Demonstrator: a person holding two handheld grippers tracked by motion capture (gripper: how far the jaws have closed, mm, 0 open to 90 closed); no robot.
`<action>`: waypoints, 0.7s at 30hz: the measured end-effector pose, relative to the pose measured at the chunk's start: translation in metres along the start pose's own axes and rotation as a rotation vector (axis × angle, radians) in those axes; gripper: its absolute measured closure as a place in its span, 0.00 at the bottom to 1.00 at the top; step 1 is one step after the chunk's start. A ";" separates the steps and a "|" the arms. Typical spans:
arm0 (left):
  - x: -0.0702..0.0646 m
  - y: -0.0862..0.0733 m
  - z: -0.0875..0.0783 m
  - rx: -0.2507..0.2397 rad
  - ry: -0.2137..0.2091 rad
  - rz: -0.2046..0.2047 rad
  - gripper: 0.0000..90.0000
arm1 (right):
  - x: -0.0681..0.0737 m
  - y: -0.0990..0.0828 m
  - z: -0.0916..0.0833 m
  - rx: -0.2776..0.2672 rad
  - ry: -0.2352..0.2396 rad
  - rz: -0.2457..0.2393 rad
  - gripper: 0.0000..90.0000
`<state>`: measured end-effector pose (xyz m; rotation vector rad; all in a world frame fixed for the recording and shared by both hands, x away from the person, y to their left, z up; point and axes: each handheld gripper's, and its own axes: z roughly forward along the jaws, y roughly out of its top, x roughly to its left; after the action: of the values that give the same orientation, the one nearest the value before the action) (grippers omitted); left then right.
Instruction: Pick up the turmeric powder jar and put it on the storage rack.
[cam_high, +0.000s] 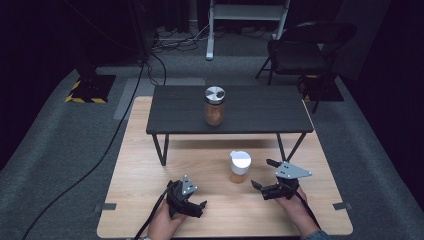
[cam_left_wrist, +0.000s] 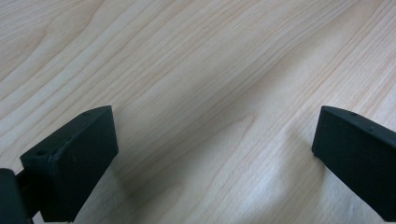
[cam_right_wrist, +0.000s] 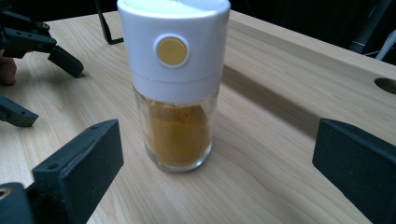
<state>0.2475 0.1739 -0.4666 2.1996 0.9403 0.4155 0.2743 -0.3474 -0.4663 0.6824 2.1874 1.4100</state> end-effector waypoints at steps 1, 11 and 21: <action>-0.001 -0.002 -0.001 -0.002 0.003 0.000 0.00 | 0.000 0.000 0.000 0.000 0.000 0.000 0.02; -0.002 -0.004 -0.004 0.001 0.009 -0.007 0.00 | 0.000 0.011 0.034 0.030 0.066 -0.018 0.09; -0.002 -0.004 -0.004 0.001 0.009 -0.007 0.00 | 0.004 0.014 0.063 0.051 0.073 -0.010 0.32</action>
<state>0.2423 0.1763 -0.4667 2.1961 0.9528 0.4227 0.3114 -0.2960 -0.4778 0.6467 2.2867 1.3985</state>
